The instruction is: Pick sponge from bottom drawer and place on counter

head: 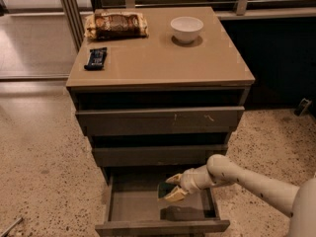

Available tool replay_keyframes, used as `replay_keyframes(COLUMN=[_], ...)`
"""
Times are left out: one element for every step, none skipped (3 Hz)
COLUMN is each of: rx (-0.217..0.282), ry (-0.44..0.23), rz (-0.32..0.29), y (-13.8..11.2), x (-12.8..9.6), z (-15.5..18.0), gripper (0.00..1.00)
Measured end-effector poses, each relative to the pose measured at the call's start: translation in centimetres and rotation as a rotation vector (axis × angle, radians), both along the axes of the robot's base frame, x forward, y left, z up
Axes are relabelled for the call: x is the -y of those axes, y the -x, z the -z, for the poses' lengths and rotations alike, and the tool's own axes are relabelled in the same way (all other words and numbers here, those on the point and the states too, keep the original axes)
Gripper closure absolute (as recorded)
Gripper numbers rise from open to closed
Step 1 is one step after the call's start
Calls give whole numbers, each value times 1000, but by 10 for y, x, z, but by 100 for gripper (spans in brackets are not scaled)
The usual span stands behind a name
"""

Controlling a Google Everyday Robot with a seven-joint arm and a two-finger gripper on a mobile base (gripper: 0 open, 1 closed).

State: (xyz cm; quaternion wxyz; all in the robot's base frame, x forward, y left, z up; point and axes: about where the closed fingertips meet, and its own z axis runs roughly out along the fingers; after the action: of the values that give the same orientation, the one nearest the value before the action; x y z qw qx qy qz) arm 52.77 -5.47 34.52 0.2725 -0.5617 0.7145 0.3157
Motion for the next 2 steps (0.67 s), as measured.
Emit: replay_keyframes(rx=[-83,-88], ry=[71,112], rz=[-35,4], y=[36,32], x=[-20,-14], z=[-59,-92], gripper=[100,100])
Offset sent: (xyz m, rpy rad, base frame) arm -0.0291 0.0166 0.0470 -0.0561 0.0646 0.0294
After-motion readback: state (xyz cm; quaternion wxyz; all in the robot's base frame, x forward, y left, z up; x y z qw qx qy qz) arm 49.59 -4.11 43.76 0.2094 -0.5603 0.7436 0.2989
